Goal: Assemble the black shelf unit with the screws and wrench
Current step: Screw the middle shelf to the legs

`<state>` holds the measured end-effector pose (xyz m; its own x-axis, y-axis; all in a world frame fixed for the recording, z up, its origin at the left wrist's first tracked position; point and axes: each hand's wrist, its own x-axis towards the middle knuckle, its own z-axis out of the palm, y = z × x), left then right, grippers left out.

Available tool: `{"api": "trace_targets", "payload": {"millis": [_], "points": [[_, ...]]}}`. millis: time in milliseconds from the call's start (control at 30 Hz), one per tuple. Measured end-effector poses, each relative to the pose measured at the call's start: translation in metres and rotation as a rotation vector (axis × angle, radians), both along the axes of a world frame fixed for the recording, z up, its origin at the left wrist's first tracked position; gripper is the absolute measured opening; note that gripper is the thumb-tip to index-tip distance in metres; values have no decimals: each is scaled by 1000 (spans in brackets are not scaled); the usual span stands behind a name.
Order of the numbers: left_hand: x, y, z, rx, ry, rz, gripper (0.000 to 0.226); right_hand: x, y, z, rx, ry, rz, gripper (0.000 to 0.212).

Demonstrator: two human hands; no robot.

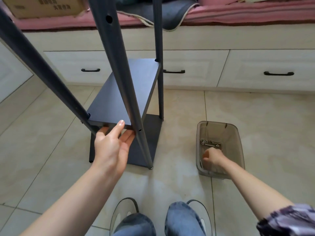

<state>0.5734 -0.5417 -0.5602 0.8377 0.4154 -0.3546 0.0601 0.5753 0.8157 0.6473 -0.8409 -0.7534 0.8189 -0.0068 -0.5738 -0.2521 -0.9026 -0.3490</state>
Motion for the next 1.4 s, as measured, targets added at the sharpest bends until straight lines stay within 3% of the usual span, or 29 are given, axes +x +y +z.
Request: {"api": "trace_targets", "payload": {"millis": [200, 400, 600, 800, 900, 1000, 1100, 1167, 1300, 1400], "points": [[-1, -4, -2, 21, -10, 9, 58, 2, 9, -28, -88, 107, 25, 16], [-2, -6, -2, 1, -31, 15, 61, 4, 12, -34, -133, 138, 34, 11], [-2, -6, -2, -41, -32, 25, 61, -3, 24, -38, -88, 176, 3, 33], [-6, -9, -3, -71, -37, 13, 58, -15, 43, -32, -23, 175, 8, 29], [-10, -11, -2, -93, -25, 2, 41, -23, 48, -16, 1, 156, -29, 9], [-14, -17, 1, -109, -30, 6, 41, -29, 49, 7, 45, 107, -139, 19], [-17, -25, 2, -136, -43, 5, 51, -36, 48, 40, 108, 50, -235, 15], [-19, -26, 5, -160, -40, -6, 46, -43, 50, 67, 126, -39, -234, 14], [-23, -28, 10, -165, -23, -47, 30, -63, 71, 125, 315, -196, -278, 7], [-27, -30, 14, -143, -21, -90, 25, -82, 89, 163, 567, -244, -305, 5]]}}
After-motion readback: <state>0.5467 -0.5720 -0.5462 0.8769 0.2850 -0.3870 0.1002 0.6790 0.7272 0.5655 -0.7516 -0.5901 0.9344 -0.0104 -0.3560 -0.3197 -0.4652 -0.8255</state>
